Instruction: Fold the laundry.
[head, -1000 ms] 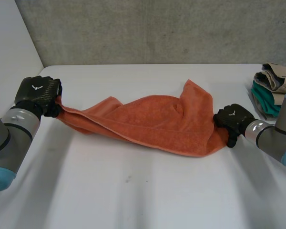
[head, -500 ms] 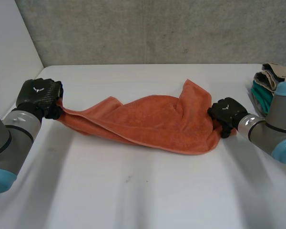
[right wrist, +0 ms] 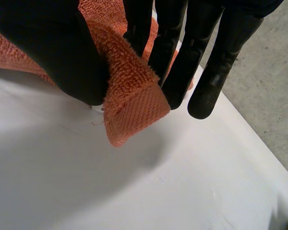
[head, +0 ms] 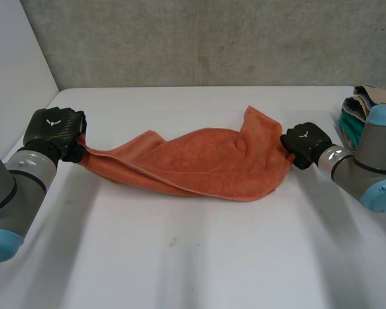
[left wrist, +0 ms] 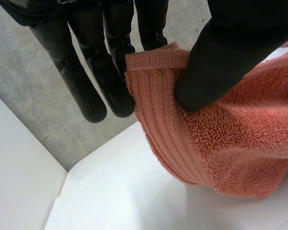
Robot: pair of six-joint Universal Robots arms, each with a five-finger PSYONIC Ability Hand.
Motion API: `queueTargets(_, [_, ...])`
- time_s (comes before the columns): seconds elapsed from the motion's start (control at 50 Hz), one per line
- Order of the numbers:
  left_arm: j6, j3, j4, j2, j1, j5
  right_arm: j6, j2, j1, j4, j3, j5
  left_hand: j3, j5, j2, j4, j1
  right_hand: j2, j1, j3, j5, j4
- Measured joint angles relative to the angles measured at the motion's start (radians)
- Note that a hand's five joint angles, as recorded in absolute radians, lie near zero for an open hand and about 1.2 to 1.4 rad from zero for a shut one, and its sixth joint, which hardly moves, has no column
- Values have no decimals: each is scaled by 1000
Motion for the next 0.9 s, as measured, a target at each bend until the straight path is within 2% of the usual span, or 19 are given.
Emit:
queueTargets(0.08, [1, 0, -5, 1, -2, -1, -5, -51, -3, 13, 24, 10, 4, 0, 1, 0, 0, 0, 0, 0, 0, 0])
queueTargets(0.18, [2, -2, -22, 18, -6, 0, -26, -208, -11, 83, 111, 38, 8, 0, 7, 5, 0, 0, 0, 0, 0, 0])
queueTargets(0.2, [3, -3, -29, 24, -7, 0, -54, -289, -20, 148, 158, 59, 8, 0, 8, 5, 0, 0, 0, 0, 0, 0])
queueTargets(0.26, [13, -14, -72, 61, -6, 0, -134, -412, -47, 296, 237, 114, 12, 0, 10, 8, 0, 0, 0, 0, 0, 0])
queueTargets(0.38, [68, -60, -192, 150, 1, 0, -325, -598, -109, 562, 395, 256, 13, 0, 12, 10, 0, 0, 0, 0, 0, 0])
queueTargets(0.5, [185, -136, -285, 195, 4, 2, -417, -689, -131, 590, 534, 301, 13, 0, 12, 12, 0, 0, 0, 0, 0, 1])
queueTargets(0.6, [262, -159, -288, 138, -1, 3, -432, -680, -126, 532, 594, 299, 13, 0, 12, 14, 0, 0, 0, 0, 0, 1])
queueTargets(0.68, [281, -112, -257, 55, -4, -2, -426, -614, -119, 477, 562, 305, 13, 0, 12, 14, 0, 0, 0, 0, 0, 1])
queueTargets(0.82, [276, 146, -165, -120, -22, -62, -373, -445, -69, 338, 299, 348, 18, 0, 14, 15, 0, 0, 0, 0, 3, 1])
queueTargets(0.9, [269, 395, -74, -201, -51, -110, -323, -384, -24, 168, 80, 363, 18, 0, 15, 15, 0, 0, 0, 0, 3, 1])
